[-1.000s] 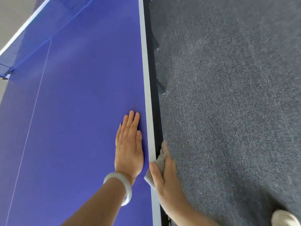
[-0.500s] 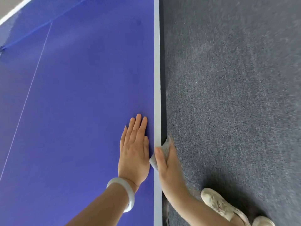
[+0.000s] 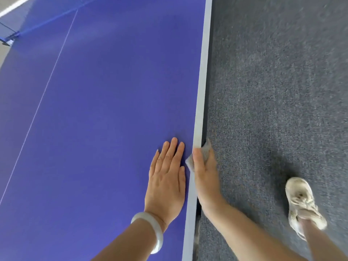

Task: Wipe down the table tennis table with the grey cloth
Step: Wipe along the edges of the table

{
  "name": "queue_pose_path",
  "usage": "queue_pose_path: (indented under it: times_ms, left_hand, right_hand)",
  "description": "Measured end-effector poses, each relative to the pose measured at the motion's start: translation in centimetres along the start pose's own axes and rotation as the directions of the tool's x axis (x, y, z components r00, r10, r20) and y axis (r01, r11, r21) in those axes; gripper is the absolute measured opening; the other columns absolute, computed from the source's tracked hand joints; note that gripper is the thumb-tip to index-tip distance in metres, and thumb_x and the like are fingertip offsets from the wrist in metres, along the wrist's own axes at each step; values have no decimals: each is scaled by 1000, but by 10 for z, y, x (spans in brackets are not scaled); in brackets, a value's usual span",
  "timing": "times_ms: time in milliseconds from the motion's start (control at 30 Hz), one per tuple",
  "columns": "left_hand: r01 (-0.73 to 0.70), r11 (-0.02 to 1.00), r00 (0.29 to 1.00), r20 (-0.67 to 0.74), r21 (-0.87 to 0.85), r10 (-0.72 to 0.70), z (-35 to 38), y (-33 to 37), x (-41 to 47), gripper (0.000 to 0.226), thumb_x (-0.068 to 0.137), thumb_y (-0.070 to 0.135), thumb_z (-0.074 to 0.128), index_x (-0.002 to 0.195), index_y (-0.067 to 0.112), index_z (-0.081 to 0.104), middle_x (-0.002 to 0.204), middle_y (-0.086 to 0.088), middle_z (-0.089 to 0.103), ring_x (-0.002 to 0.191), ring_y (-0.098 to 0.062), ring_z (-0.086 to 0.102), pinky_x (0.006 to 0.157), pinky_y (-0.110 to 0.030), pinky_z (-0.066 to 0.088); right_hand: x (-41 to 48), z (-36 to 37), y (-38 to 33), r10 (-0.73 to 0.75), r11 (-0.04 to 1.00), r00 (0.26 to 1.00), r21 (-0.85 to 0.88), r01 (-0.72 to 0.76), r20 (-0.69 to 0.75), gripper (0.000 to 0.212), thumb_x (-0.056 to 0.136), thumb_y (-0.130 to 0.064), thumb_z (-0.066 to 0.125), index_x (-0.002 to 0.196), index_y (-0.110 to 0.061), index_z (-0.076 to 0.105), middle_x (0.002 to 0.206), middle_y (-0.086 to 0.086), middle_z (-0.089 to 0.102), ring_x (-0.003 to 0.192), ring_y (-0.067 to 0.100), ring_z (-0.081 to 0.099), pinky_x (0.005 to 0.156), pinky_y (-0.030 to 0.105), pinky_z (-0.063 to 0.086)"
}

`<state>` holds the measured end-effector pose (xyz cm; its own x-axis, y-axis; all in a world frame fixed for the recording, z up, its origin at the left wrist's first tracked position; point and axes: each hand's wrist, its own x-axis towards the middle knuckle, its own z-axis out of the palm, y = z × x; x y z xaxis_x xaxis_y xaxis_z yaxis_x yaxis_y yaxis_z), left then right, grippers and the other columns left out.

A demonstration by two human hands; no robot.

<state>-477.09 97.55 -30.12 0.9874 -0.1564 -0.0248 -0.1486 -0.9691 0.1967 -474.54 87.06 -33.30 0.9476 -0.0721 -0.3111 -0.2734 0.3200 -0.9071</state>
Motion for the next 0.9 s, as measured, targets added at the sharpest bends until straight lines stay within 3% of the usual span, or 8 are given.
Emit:
queue_pose_path:
  times_ms: [100, 233, 300, 433, 567, 700, 800, 900]
  left_hand:
    - [26, 1000, 999, 20, 3, -26, -1, 2, 0, 53, 103, 24, 24, 156, 18, 27, 164, 2, 19, 153, -15, 11, 122, -39, 13]
    - [33, 999, 999, 42, 24, -34, -3, 6, 2, 54, 101, 21, 27, 156, 17, 26, 164, 0, 21, 152, -17, 14, 122, -40, 14]
    - [51, 998, 998, 45, 31, -52, -4, 7, 3, 55, 100, 20, 29, 155, 17, 27, 163, 0, 23, 152, -16, 14, 122, -40, 14]
    - [19, 997, 998, 59, 69, -23, -9, 9, 7, 52, 97, 20, 35, 148, 12, 39, 154, -5, 38, 144, -23, 30, 115, -39, 24]
    - [-3, 999, 1000, 21, 34, 2, -24, 1, 52, 37, 97, 20, 38, 129, 11, 54, 129, -1, 49, 110, -22, 48, 96, -39, 40]
    - [30, 999, 1000, -7, 42, -30, -24, 6, 139, 42, 101, 13, 44, 142, 5, 46, 148, -9, 43, 133, -27, 41, 114, -42, 32]
    - [12, 998, 1000, 15, 64, -13, -17, 12, 199, 52, 106, 23, 37, 156, 14, 27, 163, -2, 20, 150, -18, 17, 121, -33, 11]
    - [0, 997, 1000, 26, 71, -2, -11, 6, 225, 53, 106, 31, 24, 158, 21, 18, 165, 4, 10, 153, -12, 5, 124, -36, 5]
  right_hand:
    - [-26, -4, 2, 50, 999, 997, 12, -51, 60, 25, 103, -33, 45, 122, -17, 47, 88, -6, 63, 87, 9, 61, 88, 16, 44]
    - [51, -8, -32, 89, 996, 991, -37, -86, 95, 34, 105, -27, 45, 110, 6, 39, 75, 21, 47, 68, 25, 49, 56, 12, 42]
    - [84, -10, -42, 85, 996, 991, -34, -81, 105, 25, 105, -24, 46, 105, 0, 41, 66, 5, 51, 55, 8, 51, 54, 5, 39]
    - [100, -16, -31, 90, 992, 982, -106, -73, 166, 23, 102, -32, 50, 112, -12, 45, 82, -4, 58, 65, 2, 54, 63, 9, 42]
    - [102, -15, -27, 116, 985, 981, -149, -93, 156, 42, 96, -45, 49, 125, -15, 42, 91, -5, 61, 78, 7, 57, 79, 28, 47]
    - [100, -16, -32, 186, 970, 968, -189, -154, 166, 77, 95, -49, 51, 153, -8, 20, 142, 19, 47, 129, 31, 49, 111, 52, 36]
    - [98, -17, -30, 181, 980, 971, -117, -163, 159, 69, 98, -40, 54, 152, -10, 24, 144, 19, 46, 133, 31, 47, 110, 44, 40]
    - [95, -22, -27, 187, 981, 971, -74, -178, 148, 75, 92, -54, 56, 150, -13, 30, 139, 14, 51, 127, 28, 51, 90, 16, 48]
